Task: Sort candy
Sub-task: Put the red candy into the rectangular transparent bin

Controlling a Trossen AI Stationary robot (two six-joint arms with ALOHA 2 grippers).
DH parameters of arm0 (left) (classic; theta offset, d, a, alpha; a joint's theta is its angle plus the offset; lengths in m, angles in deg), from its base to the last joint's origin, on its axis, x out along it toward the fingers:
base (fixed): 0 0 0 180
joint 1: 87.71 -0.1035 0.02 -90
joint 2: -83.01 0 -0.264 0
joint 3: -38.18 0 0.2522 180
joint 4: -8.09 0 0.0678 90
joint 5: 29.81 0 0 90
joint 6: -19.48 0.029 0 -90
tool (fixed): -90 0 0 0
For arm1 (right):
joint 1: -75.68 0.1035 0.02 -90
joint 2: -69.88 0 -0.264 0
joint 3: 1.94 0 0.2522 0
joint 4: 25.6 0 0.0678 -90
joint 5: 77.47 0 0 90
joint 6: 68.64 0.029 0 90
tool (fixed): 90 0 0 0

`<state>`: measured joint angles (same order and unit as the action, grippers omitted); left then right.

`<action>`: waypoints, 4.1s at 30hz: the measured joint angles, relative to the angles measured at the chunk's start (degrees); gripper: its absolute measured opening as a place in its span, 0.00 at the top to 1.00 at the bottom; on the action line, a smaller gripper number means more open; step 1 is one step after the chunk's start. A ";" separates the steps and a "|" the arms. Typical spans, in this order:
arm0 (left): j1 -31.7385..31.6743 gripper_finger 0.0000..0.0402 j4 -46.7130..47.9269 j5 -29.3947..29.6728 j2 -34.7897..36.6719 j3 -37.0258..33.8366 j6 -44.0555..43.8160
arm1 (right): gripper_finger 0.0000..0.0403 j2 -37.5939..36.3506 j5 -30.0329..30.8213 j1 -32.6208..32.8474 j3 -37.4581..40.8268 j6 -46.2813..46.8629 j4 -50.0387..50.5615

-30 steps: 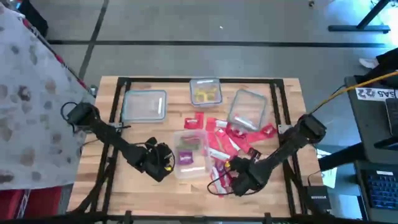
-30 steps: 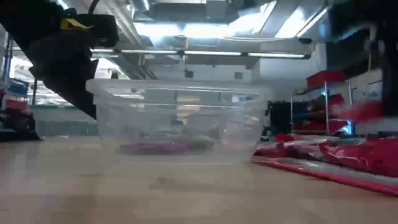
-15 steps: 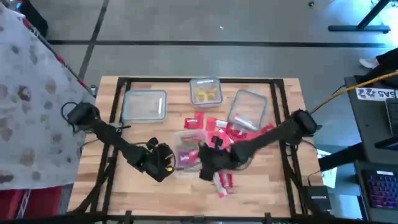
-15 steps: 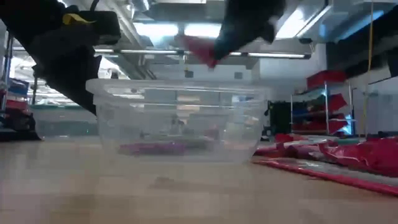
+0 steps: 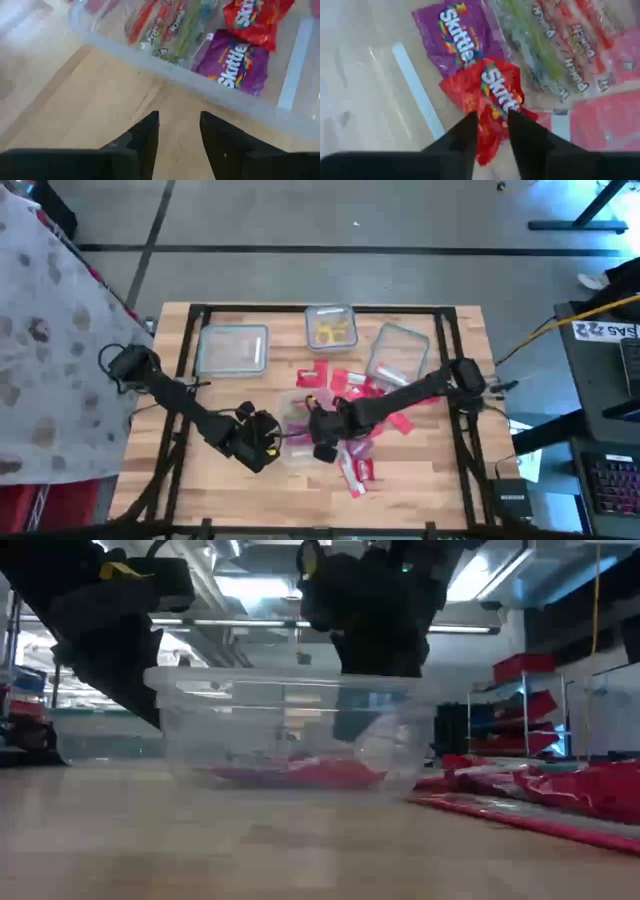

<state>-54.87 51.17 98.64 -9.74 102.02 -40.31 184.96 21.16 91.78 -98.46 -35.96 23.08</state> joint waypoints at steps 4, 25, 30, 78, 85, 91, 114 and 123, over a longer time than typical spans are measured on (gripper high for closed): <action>0.00 0.68 -0.08 0.13 0.00 0.00 0.00 | 0.64 -2.99 0.40 0.11 -0.72 -2.39 2.03; 0.11 0.68 -0.09 0.34 0.00 0.00 -0.28 | 0.63 -14.83 -3.62 21.51 8.05 -5.57 6.16; 0.11 0.68 -0.89 0.34 0.00 0.00 -0.35 | 0.63 -14.81 -1.77 21.34 16.58 19.16 0.55; 0.00 0.68 -1.99 1.42 0.00 0.02 1.34 | 0.74 -9.99 -2.17 22.11 11.95 -39.64 0.41; -0.30 0.68 -2.19 1.67 0.00 0.02 1.31 | 0.64 -8.84 -0.85 20.90 12.06 -54.69 -1.75; -0.76 0.68 -2.51 1.68 0.00 0.02 1.32 | 0.64 -5.92 -1.21 20.20 12.12 -57.58 -2.14; -0.76 0.68 -3.45 1.40 0.00 0.02 1.51 | 0.72 -5.70 -16.84 14.51 7.43 -13.41 -1.93; -0.76 0.68 -3.47 1.35 0.00 0.02 1.49 | 0.72 -5.52 -6.31 21.08 10.98 -34.22 0.30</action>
<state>-55.63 47.70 99.98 -9.74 102.04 -38.82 179.44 14.85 112.86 -87.48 -70.19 23.38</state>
